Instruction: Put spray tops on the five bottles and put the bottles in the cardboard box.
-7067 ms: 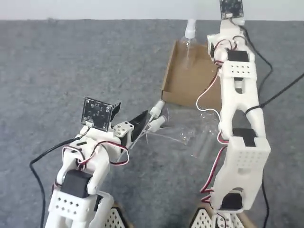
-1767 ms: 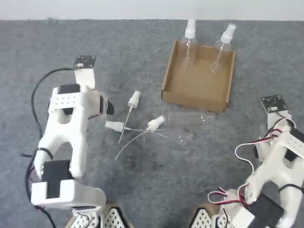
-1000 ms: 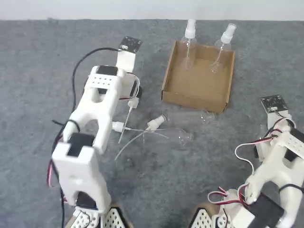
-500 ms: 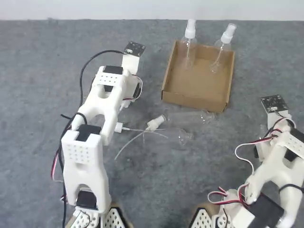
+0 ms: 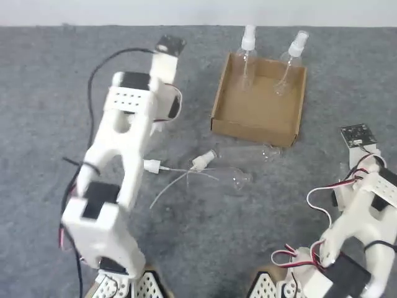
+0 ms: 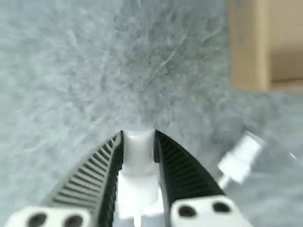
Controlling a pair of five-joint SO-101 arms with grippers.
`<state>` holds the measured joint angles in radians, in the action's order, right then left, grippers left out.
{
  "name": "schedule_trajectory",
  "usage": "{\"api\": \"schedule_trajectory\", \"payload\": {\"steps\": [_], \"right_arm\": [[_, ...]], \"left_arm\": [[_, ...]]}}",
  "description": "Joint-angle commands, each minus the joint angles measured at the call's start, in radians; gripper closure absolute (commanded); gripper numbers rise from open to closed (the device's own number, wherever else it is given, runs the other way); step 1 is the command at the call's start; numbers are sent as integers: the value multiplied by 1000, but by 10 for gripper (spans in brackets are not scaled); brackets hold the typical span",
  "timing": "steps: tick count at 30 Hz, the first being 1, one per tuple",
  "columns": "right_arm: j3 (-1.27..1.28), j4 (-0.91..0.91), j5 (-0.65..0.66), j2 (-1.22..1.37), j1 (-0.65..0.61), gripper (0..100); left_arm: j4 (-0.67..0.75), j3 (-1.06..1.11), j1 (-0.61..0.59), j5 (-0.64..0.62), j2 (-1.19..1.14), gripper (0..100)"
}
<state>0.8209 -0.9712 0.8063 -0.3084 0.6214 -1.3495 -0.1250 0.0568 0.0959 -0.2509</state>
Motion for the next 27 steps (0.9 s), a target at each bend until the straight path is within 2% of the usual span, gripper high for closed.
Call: {"api": "schedule_trajectory", "payload": {"steps": [1,6,14,23,27], "right_arm": [[2,13,9,5,7,963],[2,5,6,5,5,963],[2,4,8,-4,12,968],[2,5,3,-4,12,968],[2,2,3,7,12,968]], "left_arm": [[-103,13,-12,-54,273,987],[-48,294,25,-66,499,987],[222,776,40,-114,821,987],[427,1021,52,-150,891,987],[460,1069,69,-157,893,987]]}}
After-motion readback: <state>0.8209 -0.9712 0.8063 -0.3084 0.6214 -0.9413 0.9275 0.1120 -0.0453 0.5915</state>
